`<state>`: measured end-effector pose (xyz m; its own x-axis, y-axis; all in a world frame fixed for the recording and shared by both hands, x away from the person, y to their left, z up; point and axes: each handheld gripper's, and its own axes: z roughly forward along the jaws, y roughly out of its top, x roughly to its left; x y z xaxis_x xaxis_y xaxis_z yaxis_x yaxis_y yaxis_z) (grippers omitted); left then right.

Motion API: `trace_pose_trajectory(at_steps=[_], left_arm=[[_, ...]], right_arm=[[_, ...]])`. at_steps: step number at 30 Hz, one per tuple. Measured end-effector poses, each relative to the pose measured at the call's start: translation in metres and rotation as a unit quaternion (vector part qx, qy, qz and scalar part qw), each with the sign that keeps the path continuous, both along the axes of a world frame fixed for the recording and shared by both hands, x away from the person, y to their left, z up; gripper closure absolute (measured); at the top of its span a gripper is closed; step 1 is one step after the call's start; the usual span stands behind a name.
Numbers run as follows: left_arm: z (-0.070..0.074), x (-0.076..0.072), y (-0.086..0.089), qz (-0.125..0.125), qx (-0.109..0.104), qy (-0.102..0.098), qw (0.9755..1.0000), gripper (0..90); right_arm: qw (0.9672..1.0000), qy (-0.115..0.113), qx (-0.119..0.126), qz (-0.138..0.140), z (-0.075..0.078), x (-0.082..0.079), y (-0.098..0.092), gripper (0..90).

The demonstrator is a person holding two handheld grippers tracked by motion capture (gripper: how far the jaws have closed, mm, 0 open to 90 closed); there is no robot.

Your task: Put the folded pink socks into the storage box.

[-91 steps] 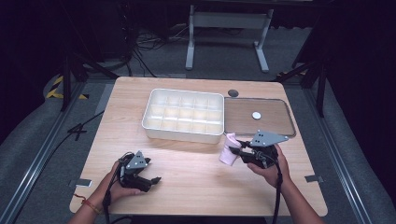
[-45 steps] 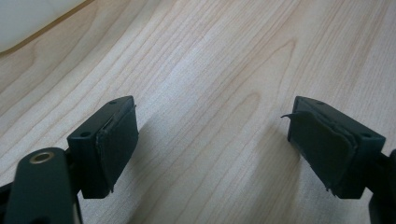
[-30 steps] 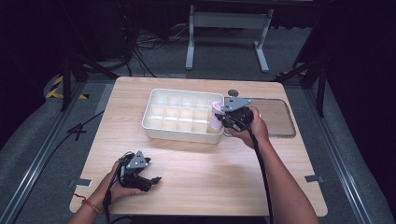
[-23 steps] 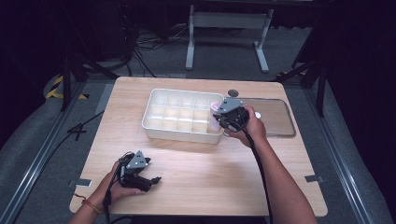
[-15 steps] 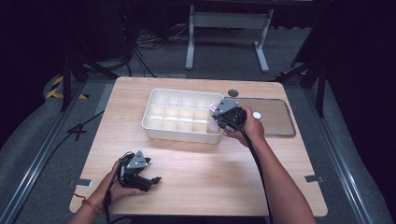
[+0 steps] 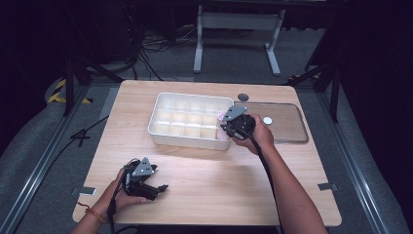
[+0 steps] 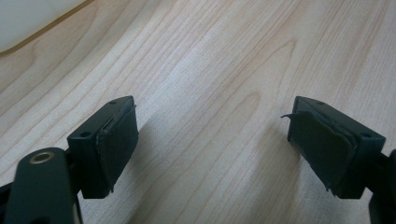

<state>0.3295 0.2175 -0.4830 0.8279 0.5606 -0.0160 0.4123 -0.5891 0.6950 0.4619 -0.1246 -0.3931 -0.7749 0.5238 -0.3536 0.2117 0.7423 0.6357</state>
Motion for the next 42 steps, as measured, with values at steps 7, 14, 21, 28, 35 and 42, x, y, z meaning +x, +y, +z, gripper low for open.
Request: trace_pose_trajectory(at_steps=[7, 14, 21, 28, 35, 42], left_arm=[[0.0, 0.0, 0.0, 0.0, 0.0, 0.0, 1.0, 16.3], [0.0, 0.0, 0.0, 0.001, -0.002, 0.0, 1.0, 16.3], [0.0, 0.0, 0.0, 0.002, -0.002, 0.0, 1.0, 16.3], [0.0, 0.0, 0.0, 0.0, 0.0, 0.0, 1.0, 16.3], [0.0, 0.0, 0.0, 0.0, 0.0, 0.0, 1.0, 16.3], [0.0, 0.0, 0.0, 0.0, 0.0, 0.0, 1.0, 16.3]], right_arm=[[0.9997, 0.023, 0.0, 0.01, -0.005, 0.003, 0.0, 69.7], [0.999, 0.036, -0.015, 0.022, -0.009, 0.003, 0.005, 69.8], [0.9975, 0.062, -0.015, 0.029, -0.013, 0.007, 0.004, 69.7], [0.9936, 0.107, -0.02, 0.03, -0.017, 0.013, 0.005, 69.3], [0.9909, 0.132, -0.018, 0.023, -0.016, 0.017, 0.003, 64.5], [0.9907, 0.135, 0.012, 0.009, -0.009, 0.019, -0.005, 53.3]])
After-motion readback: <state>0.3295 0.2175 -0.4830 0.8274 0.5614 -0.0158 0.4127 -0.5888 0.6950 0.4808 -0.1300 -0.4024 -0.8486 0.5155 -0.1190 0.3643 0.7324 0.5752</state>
